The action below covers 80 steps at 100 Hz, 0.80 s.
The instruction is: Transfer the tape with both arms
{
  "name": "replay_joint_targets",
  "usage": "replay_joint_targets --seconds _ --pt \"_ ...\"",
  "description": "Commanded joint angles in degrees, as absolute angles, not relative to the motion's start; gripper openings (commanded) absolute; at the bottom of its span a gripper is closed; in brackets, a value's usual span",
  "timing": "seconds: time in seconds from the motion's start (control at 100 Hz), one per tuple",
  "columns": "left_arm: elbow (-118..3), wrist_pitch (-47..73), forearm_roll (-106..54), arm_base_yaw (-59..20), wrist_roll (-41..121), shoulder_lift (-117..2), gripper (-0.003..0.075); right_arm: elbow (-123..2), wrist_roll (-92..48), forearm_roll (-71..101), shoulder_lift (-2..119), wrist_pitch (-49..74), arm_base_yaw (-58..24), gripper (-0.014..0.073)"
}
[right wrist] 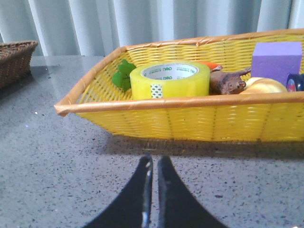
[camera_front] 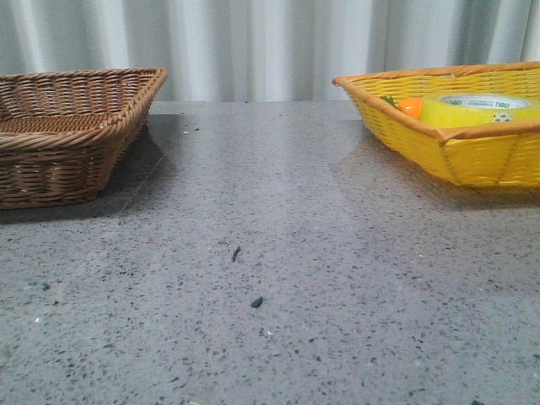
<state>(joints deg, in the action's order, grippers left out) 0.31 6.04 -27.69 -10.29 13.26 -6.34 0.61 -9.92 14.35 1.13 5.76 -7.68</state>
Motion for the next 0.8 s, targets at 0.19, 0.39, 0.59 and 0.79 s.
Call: replay_joint_targets --seconds 0.19,0.39,0.59,0.79 --pt "0.72 -1.20 -29.17 -10.54 13.12 -6.88 -0.0020 1.91 -10.11 20.05 1.80 -1.83 -7.28 -0.0051" --pt "0.72 -1.20 -29.17 -10.54 13.12 -6.88 -0.0020 1.91 -10.11 20.15 1.80 -2.47 -7.28 -0.0051" --pt "0.58 -3.81 -37.12 -10.54 11.77 -6.88 -0.0020 1.17 -8.88 30.46 1.80 -4.32 -7.28 -0.0051" --pt "-4.52 -5.45 -47.83 -10.54 10.68 -6.88 -0.0020 -6.98 -8.86 38.24 1.80 0.00 -7.40 -0.0050"
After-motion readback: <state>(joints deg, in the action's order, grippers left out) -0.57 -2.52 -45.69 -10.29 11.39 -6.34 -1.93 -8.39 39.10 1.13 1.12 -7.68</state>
